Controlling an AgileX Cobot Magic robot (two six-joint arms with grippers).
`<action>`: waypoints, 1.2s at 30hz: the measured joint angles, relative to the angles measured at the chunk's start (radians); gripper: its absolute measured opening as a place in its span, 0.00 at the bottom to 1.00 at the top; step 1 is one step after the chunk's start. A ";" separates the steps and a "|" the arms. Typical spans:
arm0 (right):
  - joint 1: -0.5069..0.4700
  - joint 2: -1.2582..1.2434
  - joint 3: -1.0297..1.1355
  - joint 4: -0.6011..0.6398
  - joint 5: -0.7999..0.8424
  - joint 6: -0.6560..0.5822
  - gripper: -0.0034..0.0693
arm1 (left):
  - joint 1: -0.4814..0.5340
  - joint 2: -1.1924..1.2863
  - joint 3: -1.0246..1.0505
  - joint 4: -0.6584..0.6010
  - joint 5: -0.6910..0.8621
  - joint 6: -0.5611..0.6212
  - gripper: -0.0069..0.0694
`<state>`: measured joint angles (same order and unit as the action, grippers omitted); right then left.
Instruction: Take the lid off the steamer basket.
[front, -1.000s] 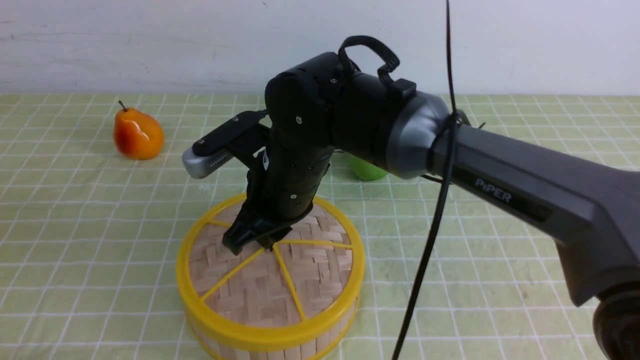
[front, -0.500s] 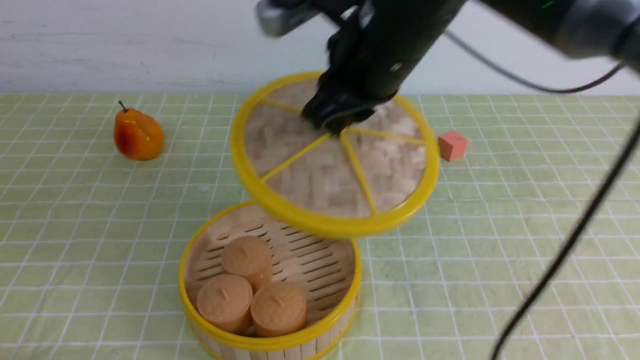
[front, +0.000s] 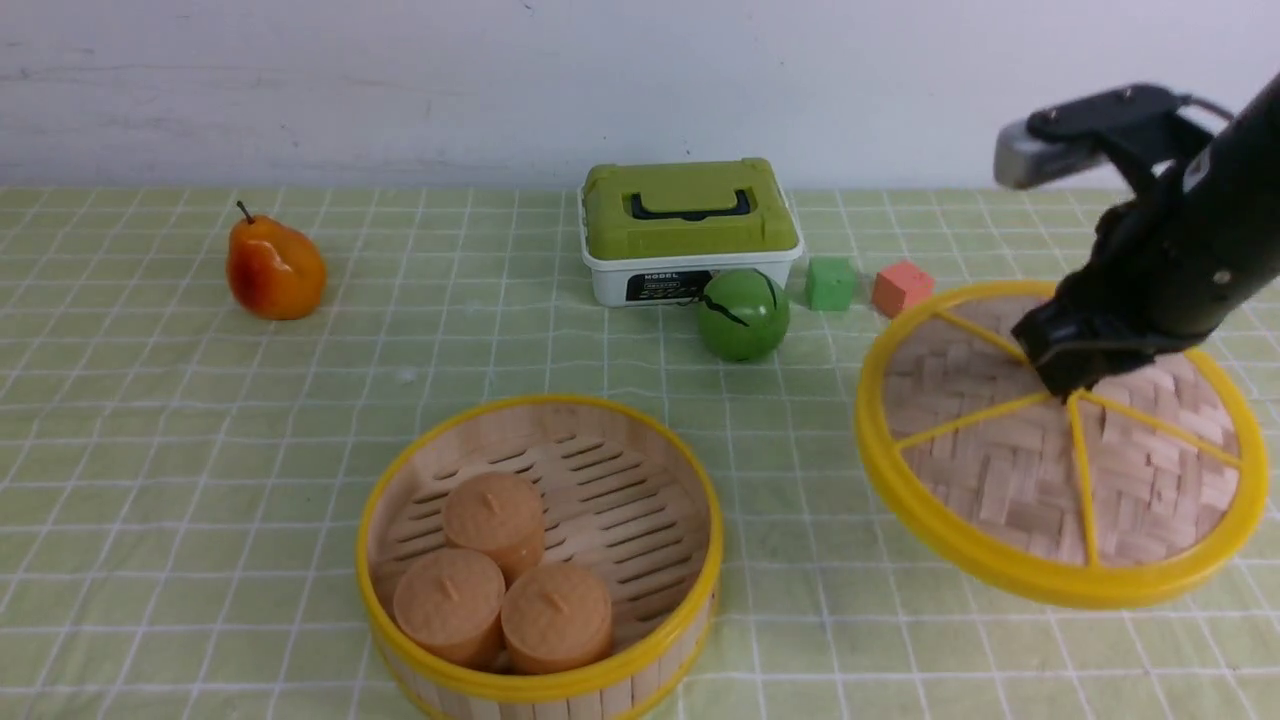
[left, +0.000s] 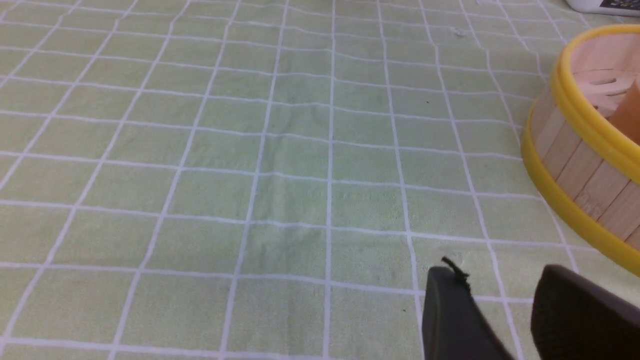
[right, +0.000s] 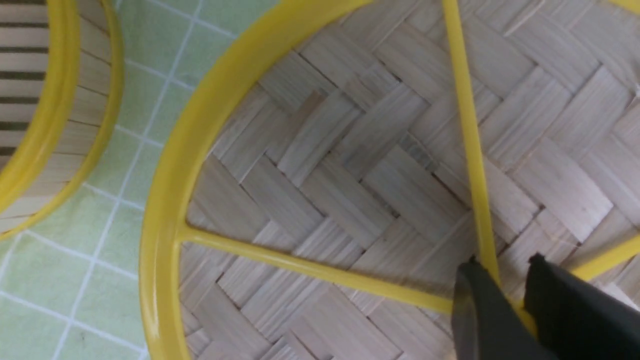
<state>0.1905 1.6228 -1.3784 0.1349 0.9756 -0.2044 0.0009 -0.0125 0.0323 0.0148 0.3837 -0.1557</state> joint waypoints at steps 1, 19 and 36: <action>0.001 0.010 0.022 0.005 -0.037 0.000 0.15 | 0.000 0.000 0.000 0.000 0.000 0.000 0.40; 0.008 0.207 0.106 0.068 -0.240 0.027 0.42 | 0.000 0.000 0.000 0.000 0.000 0.000 0.40; 0.008 -0.670 0.330 0.038 -0.230 0.036 0.38 | 0.000 0.000 0.000 0.000 0.000 0.000 0.40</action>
<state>0.1988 0.9531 -1.0483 0.1729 0.7460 -0.1684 0.0009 -0.0125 0.0323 0.0148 0.3837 -0.1557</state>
